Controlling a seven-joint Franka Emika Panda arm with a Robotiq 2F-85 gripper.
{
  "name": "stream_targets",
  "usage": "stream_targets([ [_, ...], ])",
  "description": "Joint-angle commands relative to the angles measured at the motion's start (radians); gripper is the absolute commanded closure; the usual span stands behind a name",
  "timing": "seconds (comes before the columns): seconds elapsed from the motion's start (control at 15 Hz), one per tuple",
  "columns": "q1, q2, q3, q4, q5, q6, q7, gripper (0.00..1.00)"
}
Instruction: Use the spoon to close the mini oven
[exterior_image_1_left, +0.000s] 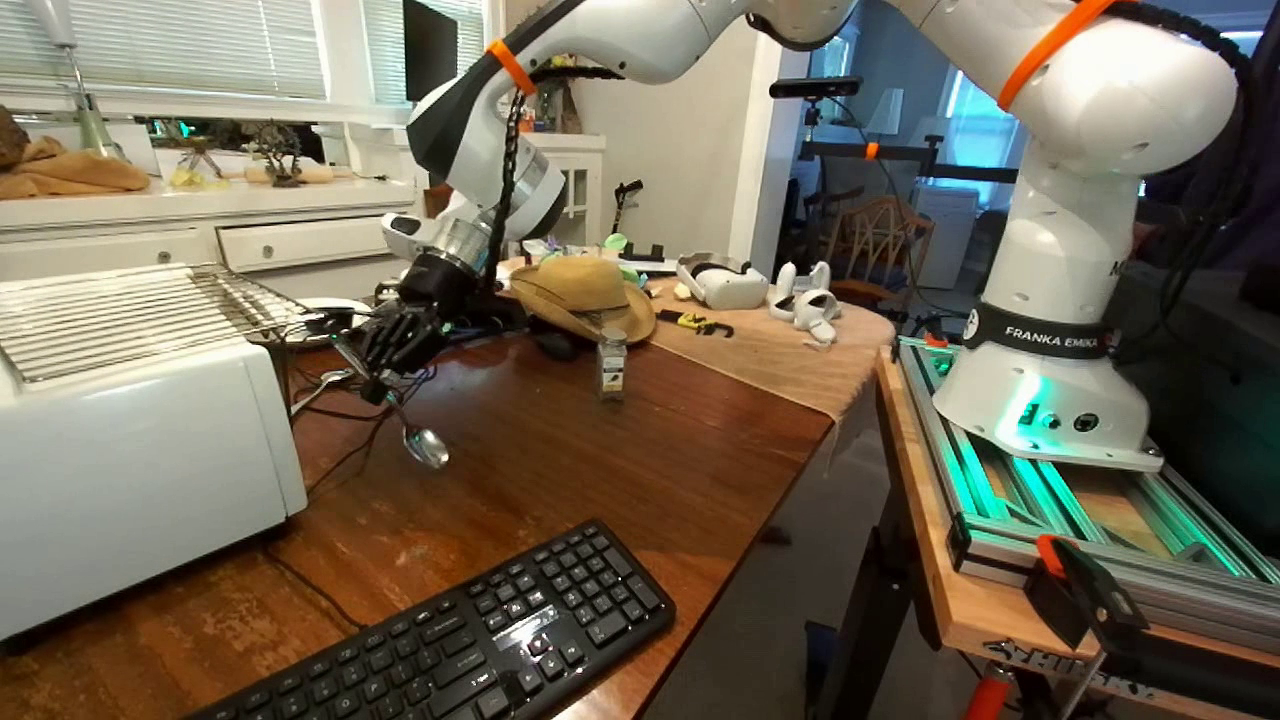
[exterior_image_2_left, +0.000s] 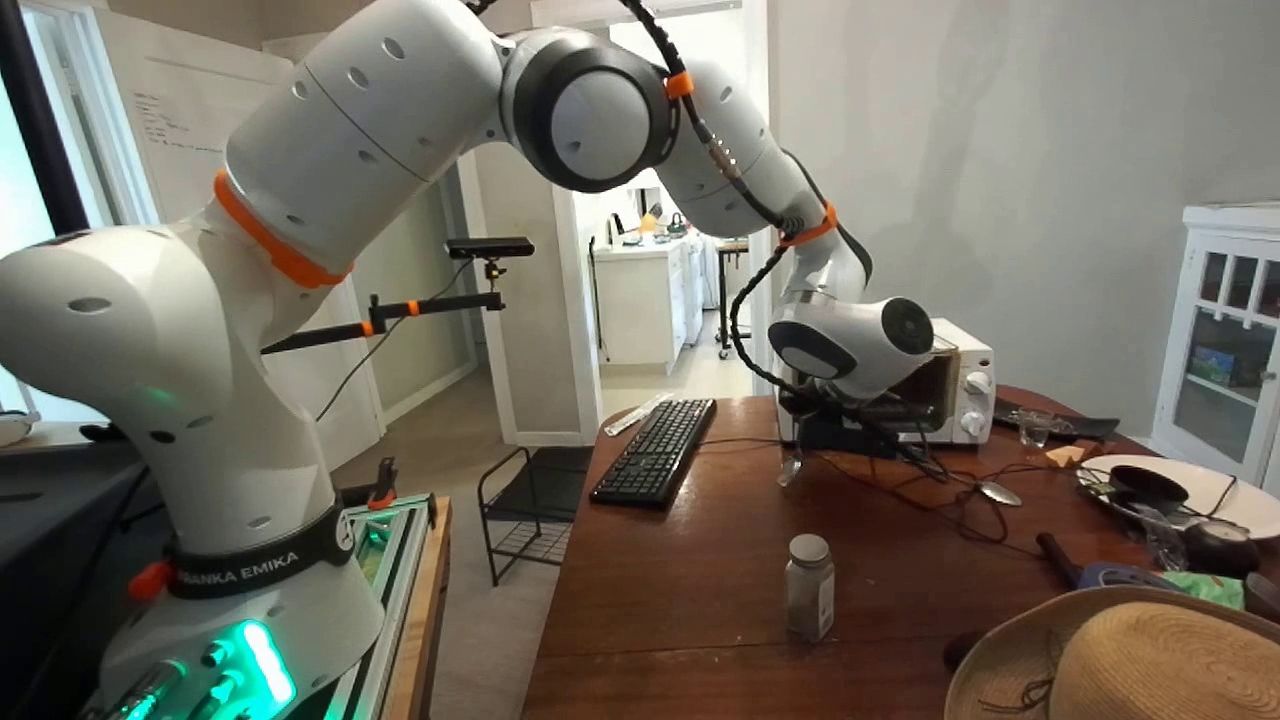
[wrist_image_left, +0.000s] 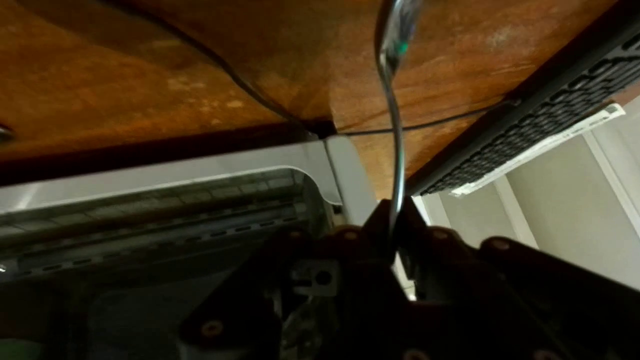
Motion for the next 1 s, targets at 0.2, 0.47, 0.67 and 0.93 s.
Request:
stream_targets([
  [0.2,-0.078,-0.159,-0.139,-0.189,0.149,0.135,0.028,0.98],
  [0.47,-0.068,-0.181,-0.262,-0.248,0.147,0.167,0.134,0.98],
  [0.67,-0.044,-0.116,-0.320,-0.208,0.116,0.161,0.282,0.98],
  [0.93,-0.011,-0.070,-0.380,-0.173,0.054,0.164,0.520,0.68],
])
